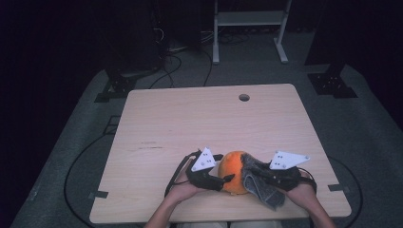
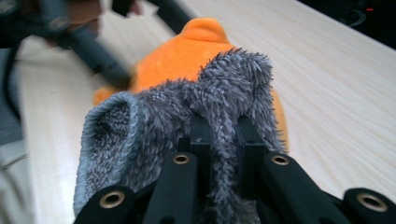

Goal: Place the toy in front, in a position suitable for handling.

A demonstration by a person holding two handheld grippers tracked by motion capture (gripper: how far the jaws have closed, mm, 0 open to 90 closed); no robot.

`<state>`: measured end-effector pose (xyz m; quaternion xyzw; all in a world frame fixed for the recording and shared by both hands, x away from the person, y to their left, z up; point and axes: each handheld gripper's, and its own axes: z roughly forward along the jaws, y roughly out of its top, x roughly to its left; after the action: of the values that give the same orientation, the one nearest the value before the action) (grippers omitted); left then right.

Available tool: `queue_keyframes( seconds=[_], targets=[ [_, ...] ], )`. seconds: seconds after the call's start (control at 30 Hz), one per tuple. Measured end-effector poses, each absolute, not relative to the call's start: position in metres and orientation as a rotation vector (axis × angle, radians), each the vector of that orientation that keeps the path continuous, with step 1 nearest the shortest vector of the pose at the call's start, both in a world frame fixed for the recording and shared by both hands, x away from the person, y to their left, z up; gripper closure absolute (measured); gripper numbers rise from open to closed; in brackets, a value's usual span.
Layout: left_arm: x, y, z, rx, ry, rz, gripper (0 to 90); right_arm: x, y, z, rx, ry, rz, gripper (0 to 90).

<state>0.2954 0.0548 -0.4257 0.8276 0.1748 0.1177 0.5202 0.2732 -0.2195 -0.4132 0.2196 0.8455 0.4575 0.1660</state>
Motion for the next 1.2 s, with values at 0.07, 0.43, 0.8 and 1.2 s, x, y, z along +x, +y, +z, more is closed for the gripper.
queue_keyframes(
  seconds=[0.07, 0.43, 0.8, 1.2],
  targets=[
    [0.291, 0.051, -0.429, 2.006, 0.378, 0.326, 36.3, 0.273, -0.220, -0.410, 0.610, 2.427, 1.292, 80.2],
    [0.280, 0.047, -0.425, 2.089, 0.206, 0.363, 41.5, 0.276, -0.200, -0.396, 0.565, 2.429, 1.324, 80.3],
    [0.288, 0.051, -0.431, 2.083, 0.290, 0.353, 40.6, 0.287, -0.228, -0.415, 0.713, 2.407, 1.332, 80.3],
    [0.289, 0.052, -0.429, 2.001, 0.332, 0.464, 43.5, 0.287, -0.228, -0.417, 0.731, 2.361, 1.299, 80.3]
  ],
)
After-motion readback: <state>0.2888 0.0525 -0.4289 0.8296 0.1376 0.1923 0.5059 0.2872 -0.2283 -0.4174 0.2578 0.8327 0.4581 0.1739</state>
